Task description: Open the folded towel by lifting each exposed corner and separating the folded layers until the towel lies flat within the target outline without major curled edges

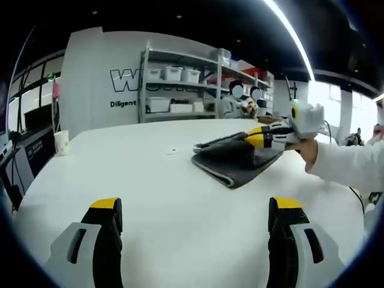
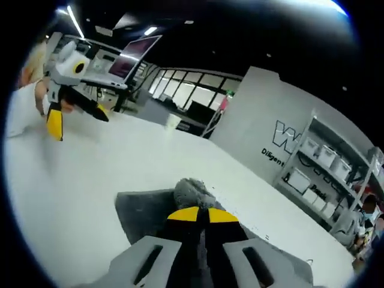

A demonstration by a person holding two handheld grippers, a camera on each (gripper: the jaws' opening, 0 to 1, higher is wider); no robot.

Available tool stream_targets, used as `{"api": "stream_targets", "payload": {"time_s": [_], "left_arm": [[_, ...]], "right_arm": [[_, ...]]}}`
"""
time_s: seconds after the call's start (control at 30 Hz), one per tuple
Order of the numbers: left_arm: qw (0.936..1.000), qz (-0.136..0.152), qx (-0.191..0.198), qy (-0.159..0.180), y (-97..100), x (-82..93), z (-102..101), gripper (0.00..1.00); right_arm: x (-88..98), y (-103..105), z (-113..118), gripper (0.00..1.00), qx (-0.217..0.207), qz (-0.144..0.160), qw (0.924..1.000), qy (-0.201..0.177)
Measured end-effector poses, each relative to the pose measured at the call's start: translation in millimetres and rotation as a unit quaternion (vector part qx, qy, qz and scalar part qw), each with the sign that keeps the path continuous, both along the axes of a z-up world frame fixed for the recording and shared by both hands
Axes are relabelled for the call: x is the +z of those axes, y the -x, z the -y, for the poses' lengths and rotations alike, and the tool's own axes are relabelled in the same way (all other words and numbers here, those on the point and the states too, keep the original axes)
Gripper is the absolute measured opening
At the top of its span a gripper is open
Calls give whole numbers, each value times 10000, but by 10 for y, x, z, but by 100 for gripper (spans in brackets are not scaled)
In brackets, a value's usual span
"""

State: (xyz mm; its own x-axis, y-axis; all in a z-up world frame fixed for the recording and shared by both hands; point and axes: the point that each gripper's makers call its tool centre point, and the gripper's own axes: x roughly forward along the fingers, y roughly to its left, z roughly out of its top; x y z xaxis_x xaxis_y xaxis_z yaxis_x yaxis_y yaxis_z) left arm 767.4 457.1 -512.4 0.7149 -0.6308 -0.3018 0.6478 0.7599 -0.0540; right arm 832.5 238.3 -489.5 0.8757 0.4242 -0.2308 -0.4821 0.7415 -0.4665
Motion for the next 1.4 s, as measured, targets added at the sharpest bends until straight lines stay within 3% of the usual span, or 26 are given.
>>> {"api": "stream_targets", "payload": {"time_s": [0.5,0.63,0.9,1.4], "left_arm": [[10000,19,-18,20,-81,35,-25,100],[10000,25,-15,19,-59,34,-24,100],[10000,19,-26,53,17,28,-5,100],[10000,-9,-19,30,-60,22,-41,100]], "right_arm": [[72,-98,1092,0,-1142,169,9933,78],[78,-102,1294,0,-1316,184,9910,167],[175,-93,1736,0,-1738,231,9843,211],[226,16,2631,0,-2463,138,9661,759]]}}
